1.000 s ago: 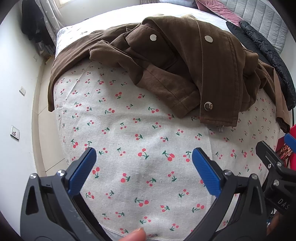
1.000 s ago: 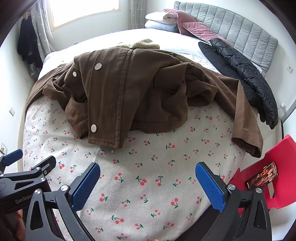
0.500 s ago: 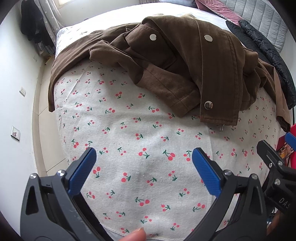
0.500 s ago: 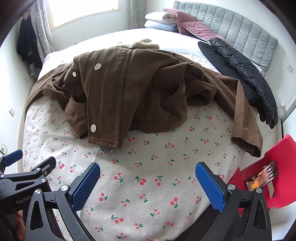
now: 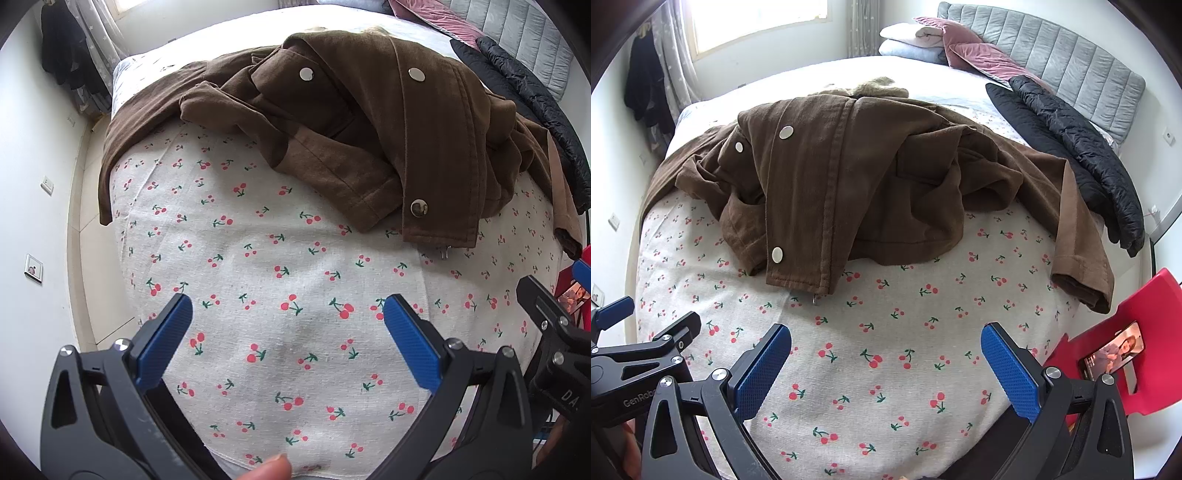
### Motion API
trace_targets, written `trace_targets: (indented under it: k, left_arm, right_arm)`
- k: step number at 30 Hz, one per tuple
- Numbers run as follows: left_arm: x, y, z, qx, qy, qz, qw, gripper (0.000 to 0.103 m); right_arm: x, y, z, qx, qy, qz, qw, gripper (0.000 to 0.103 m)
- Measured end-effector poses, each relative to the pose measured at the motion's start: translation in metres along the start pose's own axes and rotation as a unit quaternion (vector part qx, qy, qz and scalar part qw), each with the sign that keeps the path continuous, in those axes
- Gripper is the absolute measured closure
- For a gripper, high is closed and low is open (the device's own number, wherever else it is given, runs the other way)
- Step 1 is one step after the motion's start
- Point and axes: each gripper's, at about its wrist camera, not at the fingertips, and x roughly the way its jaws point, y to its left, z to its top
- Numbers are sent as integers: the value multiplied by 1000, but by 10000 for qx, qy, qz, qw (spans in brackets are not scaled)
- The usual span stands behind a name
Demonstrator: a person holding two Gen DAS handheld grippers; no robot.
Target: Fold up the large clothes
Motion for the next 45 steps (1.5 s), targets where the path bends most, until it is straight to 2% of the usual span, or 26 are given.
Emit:
trace_targets:
  k: [10,16,19,21,24,29,35,39,45]
  left_arm:
    - [6,2,0,-42,4,-211,9998,0]
    - [12,3,7,244,-193,-283,9991,0]
    - [9,8,11,166,-710,-506,9961,0]
    - [8,9,14,299,-894,-387,9948,0]
    - [11,8,25,570,-862,-305,9942,0]
    - [20,17,52,489,-659,-777,9936,0]
    - [42,15,86,392,-617,-979,9925,0]
    - [67,7,104,214,-398,-1140,9925,0]
    - [102,-10,107,173,-26,-1048,9943,0]
  right_arm:
    - [3,-2,0,22,41,26,10000,0]
    - [0,-7,11,-69,-101,90,9999,0]
    - [-1,-12,17,-84,-138,82,9998,0]
    - [1,-15,21,-110,-113,126,9998,0]
    - [5,-20,28,-194,-62,129,9997,0]
    - [18,-35,39,-201,122,323,9992,0]
    - [36,-62,57,10,174,593,9981,0]
    - [63,-66,79,-11,174,579,9982,0]
    - [116,-64,106,-59,301,683,9972,0]
